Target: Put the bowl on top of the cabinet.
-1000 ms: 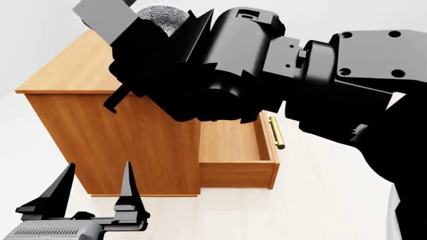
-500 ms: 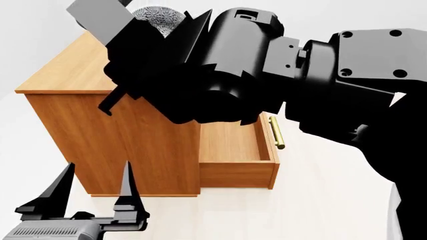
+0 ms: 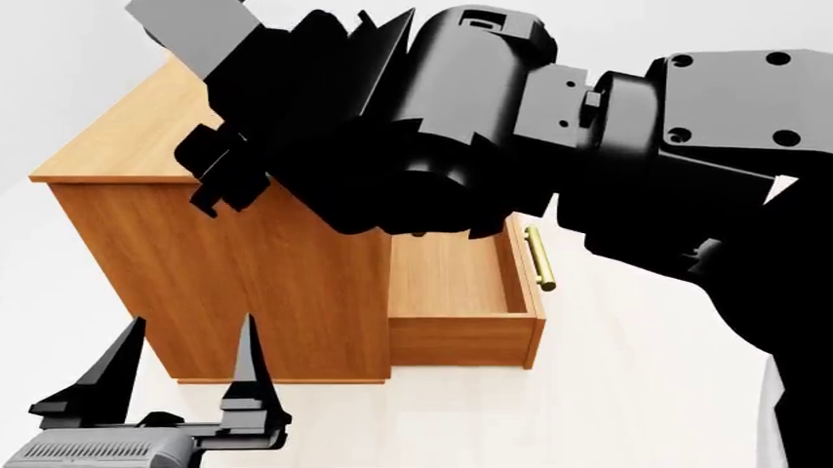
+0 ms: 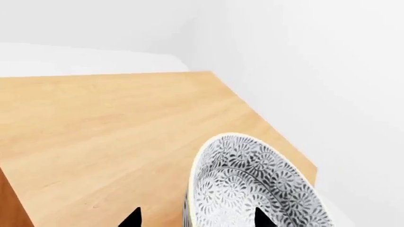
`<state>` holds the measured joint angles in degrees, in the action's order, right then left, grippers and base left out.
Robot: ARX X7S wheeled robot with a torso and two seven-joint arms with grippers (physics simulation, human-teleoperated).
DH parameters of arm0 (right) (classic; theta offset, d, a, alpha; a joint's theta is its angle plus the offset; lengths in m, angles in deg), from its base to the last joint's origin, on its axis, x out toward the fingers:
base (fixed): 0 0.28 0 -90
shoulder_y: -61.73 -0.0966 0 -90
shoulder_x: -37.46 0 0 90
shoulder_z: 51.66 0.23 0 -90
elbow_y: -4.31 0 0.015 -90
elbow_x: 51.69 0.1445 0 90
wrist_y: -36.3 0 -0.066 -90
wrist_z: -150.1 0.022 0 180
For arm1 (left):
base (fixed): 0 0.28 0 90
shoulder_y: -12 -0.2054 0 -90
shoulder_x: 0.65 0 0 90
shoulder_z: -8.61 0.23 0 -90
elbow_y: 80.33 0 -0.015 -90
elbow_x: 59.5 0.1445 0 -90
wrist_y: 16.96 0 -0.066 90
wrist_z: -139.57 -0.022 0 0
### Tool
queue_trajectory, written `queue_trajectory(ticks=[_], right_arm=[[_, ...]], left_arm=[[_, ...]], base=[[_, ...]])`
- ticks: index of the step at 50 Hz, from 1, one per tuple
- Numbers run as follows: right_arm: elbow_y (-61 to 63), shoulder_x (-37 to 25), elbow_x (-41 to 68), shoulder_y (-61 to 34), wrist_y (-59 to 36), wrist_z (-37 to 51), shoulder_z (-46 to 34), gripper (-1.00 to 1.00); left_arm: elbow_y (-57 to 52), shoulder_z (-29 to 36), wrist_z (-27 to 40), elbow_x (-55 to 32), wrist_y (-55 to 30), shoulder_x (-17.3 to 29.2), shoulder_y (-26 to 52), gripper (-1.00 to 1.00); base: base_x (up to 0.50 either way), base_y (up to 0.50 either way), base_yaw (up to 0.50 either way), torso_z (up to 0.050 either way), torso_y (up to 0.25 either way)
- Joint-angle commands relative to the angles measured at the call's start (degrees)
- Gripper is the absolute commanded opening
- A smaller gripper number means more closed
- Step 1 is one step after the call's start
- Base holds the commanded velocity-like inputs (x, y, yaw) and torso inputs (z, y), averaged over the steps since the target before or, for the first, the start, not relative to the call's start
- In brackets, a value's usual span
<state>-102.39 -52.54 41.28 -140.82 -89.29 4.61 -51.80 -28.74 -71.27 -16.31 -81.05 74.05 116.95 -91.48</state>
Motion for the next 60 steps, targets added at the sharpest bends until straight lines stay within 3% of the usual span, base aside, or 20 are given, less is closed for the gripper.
queue_trajectory(ticks=[1, 28, 47, 60], right_arm=[[0.0, 0.0, 0.1, -0.4, 0.0, 0.0, 0.0, 1.00], [-2.1, 0.0, 4.7, -6.6, 2.9, -0.1, -0.1, 1.00], [-8.8, -0.1, 9.2, -16.1, 6.3, -3.1, -0.2, 1.00], [4.0, -9.6, 8.8, -16.7, 5.9, 3.1, 1.3, 1.00]], left_arm=[[0.1, 0.2, 0.1, 0.1, 0.2, 0.0, -0.1, 1.00], [0.2, 1.1, 0.2, 0.7, 0.3, 0.1, 0.1, 1.00], [0.0, 1.7, 0.5, 0.9, -0.2, 0.2, 0.4, 1.00], [-0.5, 2.6, 0.8, 1.8, -0.5, 0.2, 0.3, 1.00]], base=[[0.00, 0.00, 0.00, 0.000, 0.000], [0.00, 0.00, 0.00, 0.000, 0.000], [0.00, 0.00, 0.00, 0.000, 0.000], [0.00, 0.00, 0.00, 0.000, 0.000]])
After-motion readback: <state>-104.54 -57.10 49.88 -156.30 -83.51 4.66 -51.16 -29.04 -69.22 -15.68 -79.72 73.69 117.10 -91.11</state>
